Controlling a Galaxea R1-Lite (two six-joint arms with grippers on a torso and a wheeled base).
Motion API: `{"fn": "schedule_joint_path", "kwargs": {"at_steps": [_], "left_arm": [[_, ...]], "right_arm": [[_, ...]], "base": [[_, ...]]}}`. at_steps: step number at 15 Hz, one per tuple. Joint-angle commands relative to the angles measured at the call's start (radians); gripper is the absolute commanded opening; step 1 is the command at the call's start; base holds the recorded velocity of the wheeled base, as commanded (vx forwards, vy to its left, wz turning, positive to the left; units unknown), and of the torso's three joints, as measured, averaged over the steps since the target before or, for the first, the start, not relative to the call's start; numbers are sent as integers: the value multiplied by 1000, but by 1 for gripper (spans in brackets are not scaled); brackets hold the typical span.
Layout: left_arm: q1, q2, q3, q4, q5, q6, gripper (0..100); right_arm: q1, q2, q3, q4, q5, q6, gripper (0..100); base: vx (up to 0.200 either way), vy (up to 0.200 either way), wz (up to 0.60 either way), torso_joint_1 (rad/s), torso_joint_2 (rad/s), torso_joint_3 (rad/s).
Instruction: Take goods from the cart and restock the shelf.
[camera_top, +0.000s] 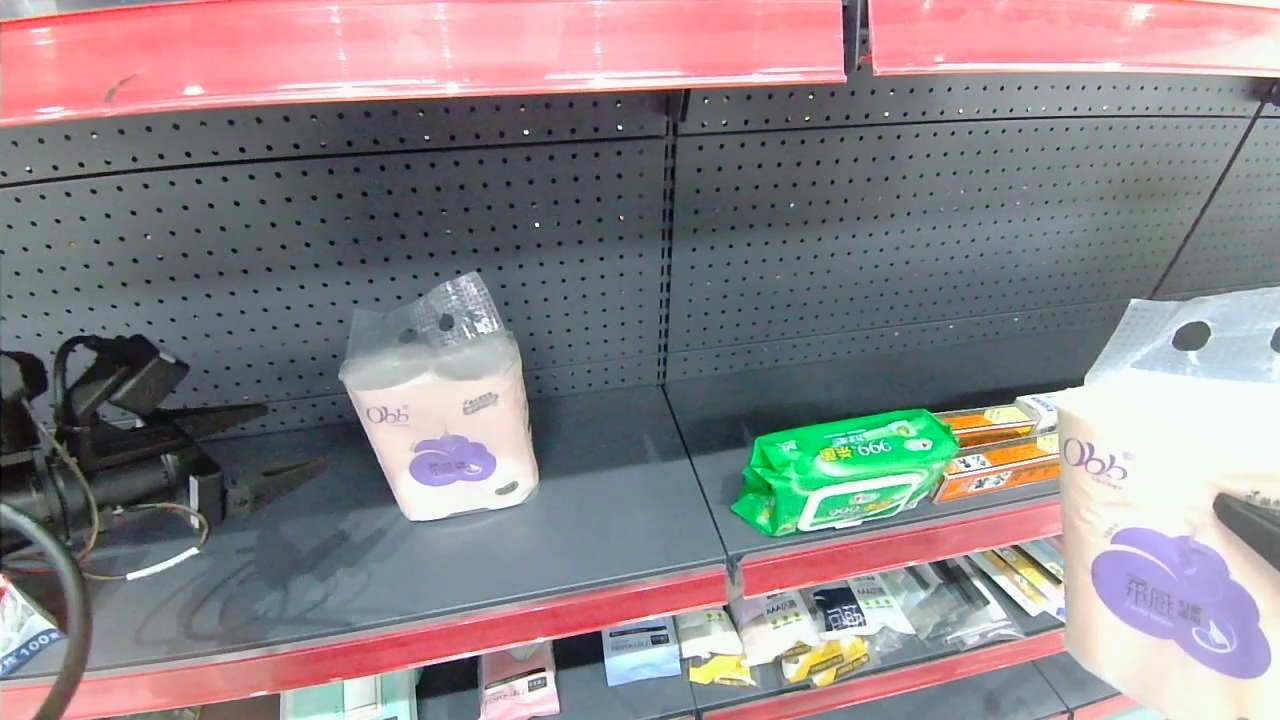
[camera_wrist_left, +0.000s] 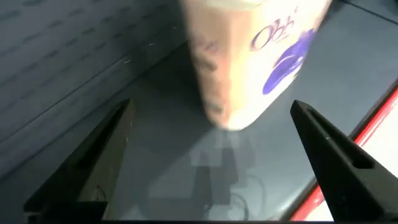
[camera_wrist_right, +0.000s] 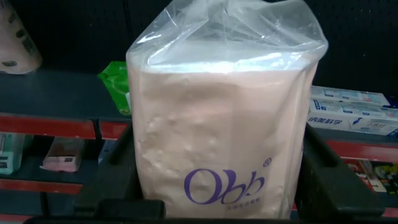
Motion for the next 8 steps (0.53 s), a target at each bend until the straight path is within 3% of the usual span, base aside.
{"fn": "schedule_joint_path", "kwargs": {"at_steps": [1, 4, 8], "left_arm": [[-56, 103, -31, -10, -12, 1, 100], [-85, 178, -95, -20, -28, 7, 100], [-95, 283, -219, -92, -144, -7, 100]], "right_arm": [[1, 4, -7, 0, 1, 1, 0], [1, 2, -1, 0, 1, 1, 0], [0, 2, 3, 0, 1, 1, 0]], "base": [[0, 0, 0, 0, 0, 0], [0, 0, 0, 0, 0, 0], [0, 0, 0, 0, 0, 0]]}}
